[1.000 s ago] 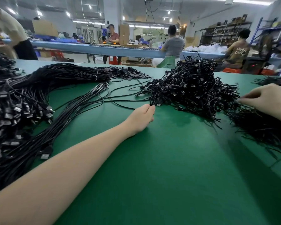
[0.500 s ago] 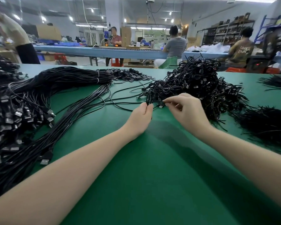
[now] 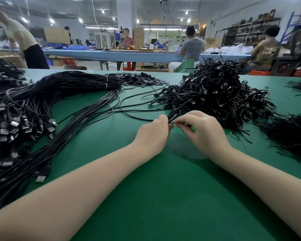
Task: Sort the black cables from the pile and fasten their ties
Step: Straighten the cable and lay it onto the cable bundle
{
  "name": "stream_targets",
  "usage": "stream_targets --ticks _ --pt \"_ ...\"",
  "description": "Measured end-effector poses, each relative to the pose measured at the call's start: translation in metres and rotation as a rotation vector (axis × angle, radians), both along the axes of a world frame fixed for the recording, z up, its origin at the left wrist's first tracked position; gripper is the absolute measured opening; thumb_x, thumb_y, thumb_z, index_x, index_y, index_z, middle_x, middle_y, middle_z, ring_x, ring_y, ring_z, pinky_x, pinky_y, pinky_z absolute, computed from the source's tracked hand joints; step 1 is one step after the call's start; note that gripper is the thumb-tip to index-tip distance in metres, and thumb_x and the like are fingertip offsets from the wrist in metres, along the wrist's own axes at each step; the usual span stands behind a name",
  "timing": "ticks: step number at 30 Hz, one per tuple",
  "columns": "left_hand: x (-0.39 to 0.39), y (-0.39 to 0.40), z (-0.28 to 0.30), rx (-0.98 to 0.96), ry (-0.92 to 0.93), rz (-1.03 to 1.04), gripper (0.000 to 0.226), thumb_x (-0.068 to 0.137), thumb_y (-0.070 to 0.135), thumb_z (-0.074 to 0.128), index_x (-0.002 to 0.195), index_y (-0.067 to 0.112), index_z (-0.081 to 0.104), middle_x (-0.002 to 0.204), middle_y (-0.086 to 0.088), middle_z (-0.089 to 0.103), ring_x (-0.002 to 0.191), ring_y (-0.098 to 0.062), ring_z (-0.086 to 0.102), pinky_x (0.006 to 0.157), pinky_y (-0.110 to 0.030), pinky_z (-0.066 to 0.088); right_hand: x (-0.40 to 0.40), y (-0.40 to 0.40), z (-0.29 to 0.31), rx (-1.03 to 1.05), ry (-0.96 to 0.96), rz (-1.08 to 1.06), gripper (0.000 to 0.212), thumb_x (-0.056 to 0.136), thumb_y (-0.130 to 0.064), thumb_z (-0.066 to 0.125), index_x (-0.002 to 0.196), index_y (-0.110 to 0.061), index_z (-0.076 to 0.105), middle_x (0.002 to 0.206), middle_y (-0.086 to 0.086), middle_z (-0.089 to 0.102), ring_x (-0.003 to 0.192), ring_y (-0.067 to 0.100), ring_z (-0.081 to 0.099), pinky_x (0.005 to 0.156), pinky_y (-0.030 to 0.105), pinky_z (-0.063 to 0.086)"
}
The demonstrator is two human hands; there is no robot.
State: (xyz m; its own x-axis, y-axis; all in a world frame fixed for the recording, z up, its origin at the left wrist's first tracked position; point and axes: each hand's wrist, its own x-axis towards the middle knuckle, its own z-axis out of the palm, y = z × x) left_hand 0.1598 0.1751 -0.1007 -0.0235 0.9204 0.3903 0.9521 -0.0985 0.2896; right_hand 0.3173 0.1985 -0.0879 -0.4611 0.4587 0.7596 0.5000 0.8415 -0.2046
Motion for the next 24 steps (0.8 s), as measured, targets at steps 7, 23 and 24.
stream_targets --ticks 7,23,24 --pt "0.004 -0.001 0.002 0.085 0.471 0.086 0.023 0.100 0.029 0.035 0.105 0.014 0.051 0.092 -0.003 0.067 0.079 -0.026 0.067 0.054 -0.027 0.025 0.001 -0.003 0.030 0.016 -0.158 0.014 0.006 0.080 -0.013 0.075 0.085 -0.015 0.075 0.081 -0.001 0.070 0.071 0.018 0.063 0.067 0.037 0.053" --pt "0.023 -0.017 0.008 0.180 -0.428 -0.400 0.020 0.102 0.026 0.040 0.089 0.013 0.046 0.071 0.007 0.047 0.064 -0.004 0.046 0.061 -0.029 0.032 0.021 0.019 0.021 -1.450 0.703 0.445 0.023 0.062 -0.012 0.070 0.074 -0.021 0.052 0.064 -0.002 0.066 0.057 0.009 0.066 0.052 0.019 0.052" --pt "0.023 -0.014 0.007 0.170 -0.568 -0.362 0.014 0.102 0.025 0.041 0.094 0.015 0.047 0.072 0.010 0.048 0.065 0.000 0.045 0.063 -0.025 0.033 0.014 0.017 0.018 -1.460 0.775 0.442 0.024 0.063 -0.011 0.071 0.074 -0.021 0.052 0.065 -0.002 0.068 0.058 0.009 0.067 0.053 0.020 0.053"
